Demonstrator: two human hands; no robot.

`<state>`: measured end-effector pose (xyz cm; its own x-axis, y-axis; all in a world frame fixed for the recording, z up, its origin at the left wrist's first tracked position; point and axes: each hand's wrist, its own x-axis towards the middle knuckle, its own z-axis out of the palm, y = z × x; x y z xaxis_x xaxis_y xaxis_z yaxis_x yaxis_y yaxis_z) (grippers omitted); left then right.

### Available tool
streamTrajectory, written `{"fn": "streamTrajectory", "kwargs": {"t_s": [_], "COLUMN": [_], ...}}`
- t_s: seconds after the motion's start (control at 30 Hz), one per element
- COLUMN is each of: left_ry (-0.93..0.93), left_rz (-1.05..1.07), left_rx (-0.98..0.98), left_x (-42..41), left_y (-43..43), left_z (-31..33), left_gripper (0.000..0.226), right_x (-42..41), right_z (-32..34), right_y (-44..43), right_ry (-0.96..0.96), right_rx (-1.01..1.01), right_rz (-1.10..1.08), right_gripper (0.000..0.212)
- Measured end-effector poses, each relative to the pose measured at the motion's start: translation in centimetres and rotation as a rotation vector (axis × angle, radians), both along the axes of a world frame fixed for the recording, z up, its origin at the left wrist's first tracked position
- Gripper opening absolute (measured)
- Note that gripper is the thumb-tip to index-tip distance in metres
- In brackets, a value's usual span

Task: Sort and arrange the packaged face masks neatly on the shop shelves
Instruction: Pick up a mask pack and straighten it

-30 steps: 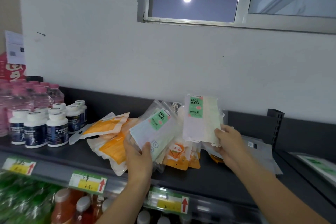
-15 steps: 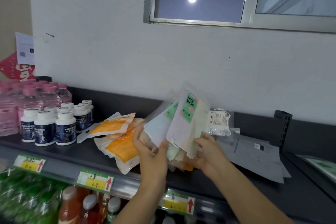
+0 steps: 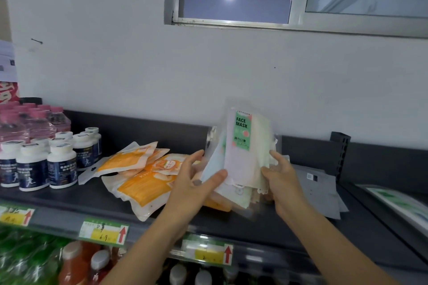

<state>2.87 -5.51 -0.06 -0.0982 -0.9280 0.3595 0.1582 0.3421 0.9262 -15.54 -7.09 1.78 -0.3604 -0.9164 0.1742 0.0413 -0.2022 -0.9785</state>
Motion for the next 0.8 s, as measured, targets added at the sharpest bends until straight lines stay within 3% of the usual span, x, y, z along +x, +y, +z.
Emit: {"fn": "streamTrajectory", "kwargs": {"t_s": [0.1, 0.2, 0.57, 0.8], "left_ry": [-0.205, -0.345, -0.273, -0.263], "left_rz": [-0.008, -0.032, 0.036, -0.040], "left_rx": [0.006, -0.104, -0.333, -0.188], "left_x": [-1.1, -3.9, -17.7, -24.4], "left_y": [-0.8, -1.7, 1.4, 2.4], "left_z": [0.8, 0.3, -0.8, -2.7], "left_gripper": [0.055, 0.066, 0.098, 0.105], "right_x": [-1.2, -2.4, -12.2, -18.8], "right_z": [0.0, 0.0, 0.1, -3.9], "right_y": [1.2, 2.6, 8.7, 10.6], "right_ry": [0.143, 0.258, 0.541, 0.586], "right_rx": [-0.065, -0.136, -0.308, -0.144], "right_rz": [-0.039, -0.098, -0.155, -0.076], "right_gripper": [0.049, 0.051, 0.093, 0.096]}}
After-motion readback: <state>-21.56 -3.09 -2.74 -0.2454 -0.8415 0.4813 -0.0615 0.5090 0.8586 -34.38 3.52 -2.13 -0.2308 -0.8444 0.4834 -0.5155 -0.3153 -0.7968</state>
